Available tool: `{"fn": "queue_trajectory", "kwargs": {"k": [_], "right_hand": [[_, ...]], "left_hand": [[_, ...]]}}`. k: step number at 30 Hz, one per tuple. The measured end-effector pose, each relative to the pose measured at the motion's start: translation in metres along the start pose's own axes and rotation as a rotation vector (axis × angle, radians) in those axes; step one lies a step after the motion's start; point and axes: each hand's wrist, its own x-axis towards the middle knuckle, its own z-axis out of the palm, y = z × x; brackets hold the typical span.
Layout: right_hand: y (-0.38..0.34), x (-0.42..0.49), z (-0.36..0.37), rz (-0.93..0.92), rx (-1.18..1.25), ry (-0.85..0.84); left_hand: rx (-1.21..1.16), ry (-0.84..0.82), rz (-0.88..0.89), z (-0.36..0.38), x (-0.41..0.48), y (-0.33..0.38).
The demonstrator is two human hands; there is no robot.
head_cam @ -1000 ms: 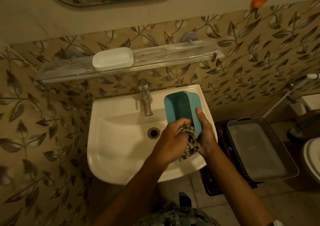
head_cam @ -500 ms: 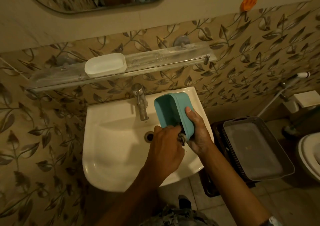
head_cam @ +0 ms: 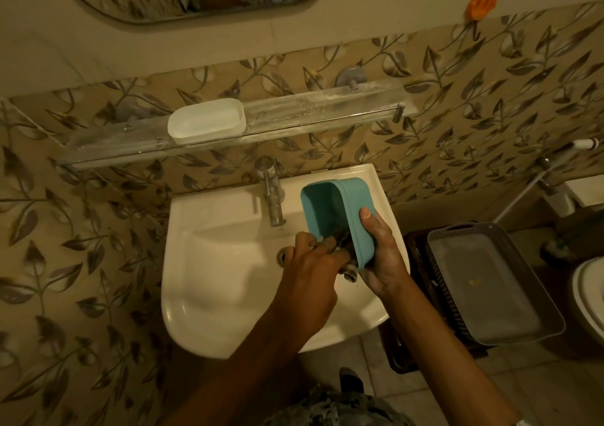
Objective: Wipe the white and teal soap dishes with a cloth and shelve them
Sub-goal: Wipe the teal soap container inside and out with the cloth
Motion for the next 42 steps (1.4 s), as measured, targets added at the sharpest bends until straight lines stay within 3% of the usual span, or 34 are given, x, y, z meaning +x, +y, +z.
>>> {"fn": "queue_trajectory", "kwargs": {"k": [3,6,9,13,17,20,21,22,25,28,30,33,37,42], "right_hand": [[-0.004,0.0,0.004,-0.011,-0.045,-0.041],[-0.009,0.002,0.009,-0.031,-0.062,-0.058],[-0.009,0.003,0.011,-0.032,-0.048,-0.033],[-0.009,0.002,0.012,-0.056,-0.024,0.001],[-0.011,0.002,0.014,-0.095,-0.053,0.018],[-0.011,0.002,0.013,-0.098,-0.094,0.027],[-0.011,0.002,0.012,-0.094,-0.097,0.028],[-0.009,0.002,0.01,-0.086,-0.099,0.028],[-0.004,0.001,0.008,-0.043,-0.127,0.023],[0.002,0.001,0.007,-0.025,-0.123,0.039],[0.001,0.001,0.008,-0.031,-0.139,0.052],[-0.003,0.003,0.01,-0.043,-0.178,0.051],[-0.002,0.003,0.008,-0.044,-0.153,0.078],[0.002,0.003,0.006,-0.085,-0.083,0.108]], "left_hand": [[0.156,0.045,0.019,0.0,-0.001,-0.004],[0.052,0.039,-0.076,-0.001,-0.001,0.003],[-0.331,0.012,-0.201,-0.014,0.001,0.014],[-0.729,-0.084,-0.207,-0.035,0.007,0.019],[-1.064,-0.125,-0.45,-0.04,0.01,0.01],[-1.456,-0.168,-0.508,-0.036,0.01,0.005],[-1.437,-0.16,-0.487,-0.032,0.009,0.004],[-1.261,-0.131,-0.423,-0.026,0.007,0.002],[-0.54,-0.053,-0.133,0.002,0.002,-0.006],[0.055,0.0,0.015,0.009,0.003,-0.018],[0.185,0.003,0.07,0.009,0.005,-0.023],[0.049,0.033,-0.018,0.012,0.005,-0.015],[-0.64,-0.008,-0.217,0.0,0.004,-0.001],[-1.002,-0.132,-0.311,-0.021,0.007,0.003]]}}
